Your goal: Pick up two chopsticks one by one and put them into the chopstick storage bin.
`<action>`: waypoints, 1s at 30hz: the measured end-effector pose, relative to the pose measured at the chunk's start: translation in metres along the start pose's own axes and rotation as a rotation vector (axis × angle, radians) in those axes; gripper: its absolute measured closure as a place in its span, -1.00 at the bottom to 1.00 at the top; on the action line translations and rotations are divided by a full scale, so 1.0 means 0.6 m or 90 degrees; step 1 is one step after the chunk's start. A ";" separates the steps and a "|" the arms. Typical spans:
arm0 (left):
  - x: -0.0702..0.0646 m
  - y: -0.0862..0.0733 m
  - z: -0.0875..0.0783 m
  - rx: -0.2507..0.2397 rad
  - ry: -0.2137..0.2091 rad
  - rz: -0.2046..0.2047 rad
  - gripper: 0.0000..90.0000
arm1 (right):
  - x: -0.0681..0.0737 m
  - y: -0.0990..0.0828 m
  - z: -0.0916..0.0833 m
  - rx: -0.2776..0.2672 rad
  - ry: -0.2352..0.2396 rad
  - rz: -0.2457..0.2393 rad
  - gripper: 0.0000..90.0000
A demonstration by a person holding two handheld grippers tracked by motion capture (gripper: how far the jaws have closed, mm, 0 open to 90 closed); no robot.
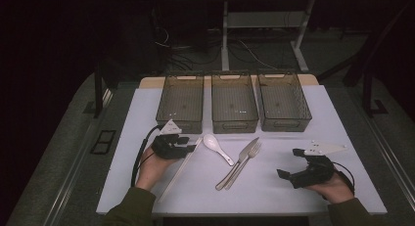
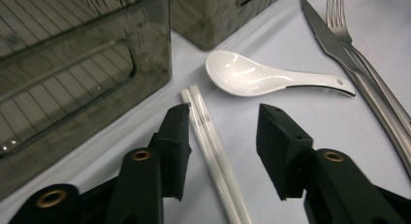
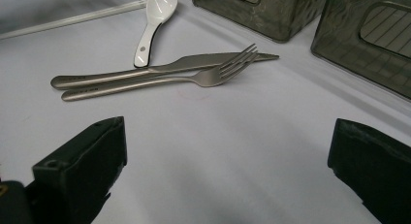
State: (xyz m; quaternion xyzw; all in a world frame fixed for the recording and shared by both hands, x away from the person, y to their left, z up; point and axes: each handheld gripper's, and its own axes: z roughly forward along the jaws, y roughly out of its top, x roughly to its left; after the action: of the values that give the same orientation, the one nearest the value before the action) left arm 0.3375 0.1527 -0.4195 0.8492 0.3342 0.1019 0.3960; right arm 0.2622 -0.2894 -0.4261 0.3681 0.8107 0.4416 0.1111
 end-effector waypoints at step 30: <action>0.004 -0.020 0.014 0.072 -0.013 -0.037 0.70 | -0.001 0.000 0.000 0.003 -0.005 -0.001 -0.99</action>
State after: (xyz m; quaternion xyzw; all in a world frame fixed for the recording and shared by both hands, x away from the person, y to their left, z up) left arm 0.3372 0.1549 -0.4341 0.8613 0.3596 0.0623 0.3535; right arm 0.2627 -0.2901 -0.4264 0.3697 0.8113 0.4383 0.1140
